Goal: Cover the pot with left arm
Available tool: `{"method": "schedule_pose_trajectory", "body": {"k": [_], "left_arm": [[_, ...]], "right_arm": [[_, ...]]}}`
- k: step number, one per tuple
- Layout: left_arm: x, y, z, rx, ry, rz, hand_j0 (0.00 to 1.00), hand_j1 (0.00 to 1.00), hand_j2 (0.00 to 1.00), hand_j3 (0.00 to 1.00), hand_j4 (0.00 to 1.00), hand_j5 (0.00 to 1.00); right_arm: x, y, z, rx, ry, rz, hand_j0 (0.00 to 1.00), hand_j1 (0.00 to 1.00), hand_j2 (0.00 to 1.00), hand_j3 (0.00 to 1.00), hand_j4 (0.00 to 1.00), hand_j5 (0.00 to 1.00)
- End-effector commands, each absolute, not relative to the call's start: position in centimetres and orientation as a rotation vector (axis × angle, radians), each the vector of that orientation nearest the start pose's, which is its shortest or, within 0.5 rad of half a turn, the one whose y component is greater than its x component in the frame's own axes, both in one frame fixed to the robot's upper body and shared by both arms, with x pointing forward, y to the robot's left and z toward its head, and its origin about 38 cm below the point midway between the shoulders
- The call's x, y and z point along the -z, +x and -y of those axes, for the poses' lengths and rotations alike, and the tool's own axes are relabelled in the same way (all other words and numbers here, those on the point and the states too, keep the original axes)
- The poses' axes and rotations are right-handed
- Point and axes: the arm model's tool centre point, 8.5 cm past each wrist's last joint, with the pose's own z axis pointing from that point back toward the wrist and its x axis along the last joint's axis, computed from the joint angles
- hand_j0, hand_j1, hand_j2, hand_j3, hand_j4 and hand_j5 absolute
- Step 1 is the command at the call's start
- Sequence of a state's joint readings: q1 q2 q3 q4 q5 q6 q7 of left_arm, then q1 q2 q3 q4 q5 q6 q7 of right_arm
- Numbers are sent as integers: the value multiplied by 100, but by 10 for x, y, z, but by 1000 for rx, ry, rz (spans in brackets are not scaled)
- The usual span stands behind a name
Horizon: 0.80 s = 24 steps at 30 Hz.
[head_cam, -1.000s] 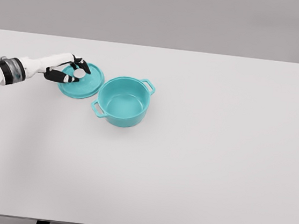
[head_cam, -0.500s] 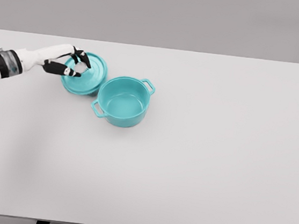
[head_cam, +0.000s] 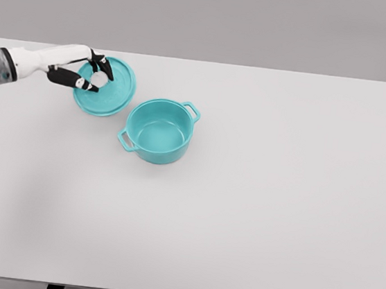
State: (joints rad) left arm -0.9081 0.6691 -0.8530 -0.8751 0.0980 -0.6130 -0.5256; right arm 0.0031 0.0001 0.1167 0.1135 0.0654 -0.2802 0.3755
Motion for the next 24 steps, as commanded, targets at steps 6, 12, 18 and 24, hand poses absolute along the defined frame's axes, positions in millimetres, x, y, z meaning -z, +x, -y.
{"method": "schedule_pose_trajectory", "body": {"k": [6,12,18,24], "left_arm": [[-205,503,-334,1570,63,1481,49,49,49,49,49,49],[-208,498,-331,1610,46,1471,48,48,48,48,48,48],[-212,501,-326,1633,41,1457,48,48,48,48,48,48],[-216,501,-315,1648,7,1467,48,48,48,48,48,48]], "right_arm": [[253,-18,240,-215,310,118,100,100,100,100,100,100],[253,-18,240,-214,310,116,100,100,100,100,100,100],[253,-18,240,-215,310,118,100,100,100,100,100,100],[253,-18,240,-215,310,118,100,100,100,100,100,100]]}}
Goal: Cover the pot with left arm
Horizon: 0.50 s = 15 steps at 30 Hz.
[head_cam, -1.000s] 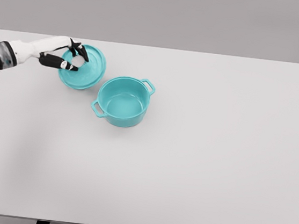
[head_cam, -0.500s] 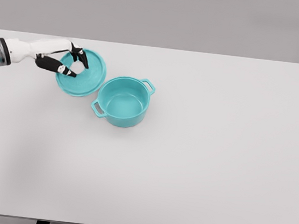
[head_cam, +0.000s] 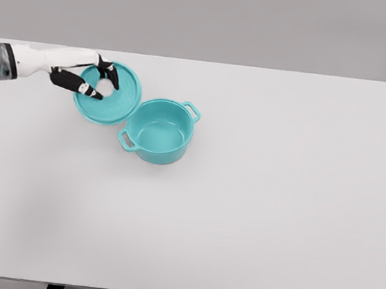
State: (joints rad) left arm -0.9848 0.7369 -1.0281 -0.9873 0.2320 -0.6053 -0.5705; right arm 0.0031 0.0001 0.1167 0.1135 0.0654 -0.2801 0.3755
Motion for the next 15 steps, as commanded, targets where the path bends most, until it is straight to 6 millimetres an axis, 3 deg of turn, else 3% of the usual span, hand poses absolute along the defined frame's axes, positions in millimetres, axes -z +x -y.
{"method": "schedule_pose_trajectory", "body": {"k": [1,15], "left_arm": [[-213,500,-313,1652,1,1457,48,48,48,48,48,48],[-208,498,-291,1671,-73,1466,48,48,48,48,48,48]], "right_arm": [[253,-18,240,-215,310,118,100,100,100,100,100,100],[253,-18,240,-215,310,118,100,100,100,100,100,100]]}}
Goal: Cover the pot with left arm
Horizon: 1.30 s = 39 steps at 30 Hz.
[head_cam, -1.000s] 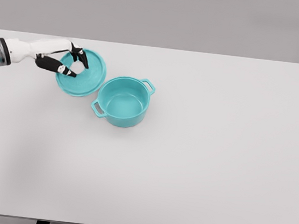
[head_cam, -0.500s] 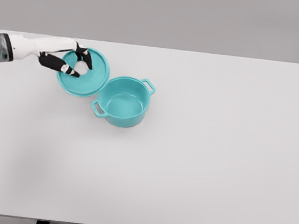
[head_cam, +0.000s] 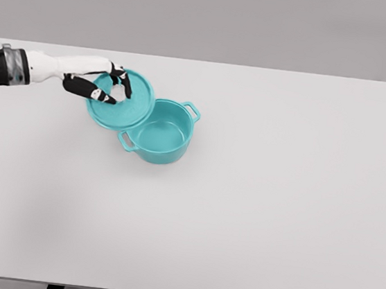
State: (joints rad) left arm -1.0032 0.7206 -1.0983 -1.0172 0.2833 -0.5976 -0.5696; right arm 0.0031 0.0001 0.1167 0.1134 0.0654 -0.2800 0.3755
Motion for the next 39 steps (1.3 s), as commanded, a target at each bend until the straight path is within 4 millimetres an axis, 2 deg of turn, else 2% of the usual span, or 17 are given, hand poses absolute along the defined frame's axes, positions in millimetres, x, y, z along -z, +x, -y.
{"method": "schedule_pose_trajectory", "body": {"k": [1,7,24,39], "left_arm": [[-207,498,-288,1675,-80,1464,48,48,48,48,48,48],[-200,498,-269,1686,-127,1472,48,48,48,48,48,48],[-194,493,-236,1722,-203,1492,48,48,48,48,48,48],[-187,491,-233,1733,-217,1471,49,49,49,49,49,49]], "right_arm": [[253,-18,240,-215,310,118,100,100,100,100,100,100],[253,-18,240,-215,310,118,100,100,100,100,100,100],[253,-18,240,-215,310,118,100,100,100,100,100,100],[253,-18,240,-214,310,116,100,100,100,100,100,100]]}}
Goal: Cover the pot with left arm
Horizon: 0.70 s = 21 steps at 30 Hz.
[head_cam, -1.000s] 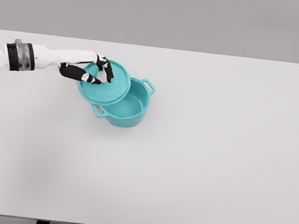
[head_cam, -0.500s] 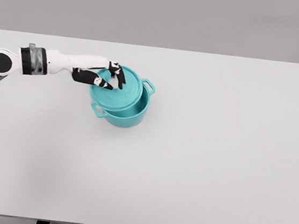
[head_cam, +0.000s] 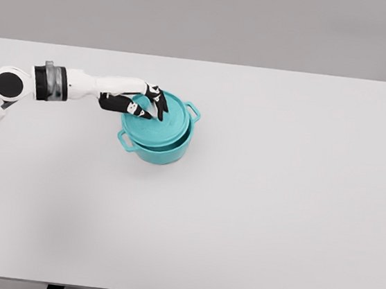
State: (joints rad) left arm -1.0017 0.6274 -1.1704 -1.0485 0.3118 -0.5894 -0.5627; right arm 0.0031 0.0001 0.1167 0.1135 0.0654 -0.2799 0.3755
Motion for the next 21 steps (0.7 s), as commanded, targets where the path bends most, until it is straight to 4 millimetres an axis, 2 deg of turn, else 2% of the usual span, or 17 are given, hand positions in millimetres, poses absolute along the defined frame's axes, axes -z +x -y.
{"method": "schedule_pose_trajectory", "body": {"k": [1,21], "left_arm": [[-187,491,-233,1733,-217,1471,49,49,49,49,49,49],[-184,489,-228,1738,-233,1474,49,49,49,49,49,49]], "right_arm": [[253,-18,240,-215,310,118,100,100,100,100,100,100],[253,-18,240,-215,310,118,100,100,100,100,100,100]]}}
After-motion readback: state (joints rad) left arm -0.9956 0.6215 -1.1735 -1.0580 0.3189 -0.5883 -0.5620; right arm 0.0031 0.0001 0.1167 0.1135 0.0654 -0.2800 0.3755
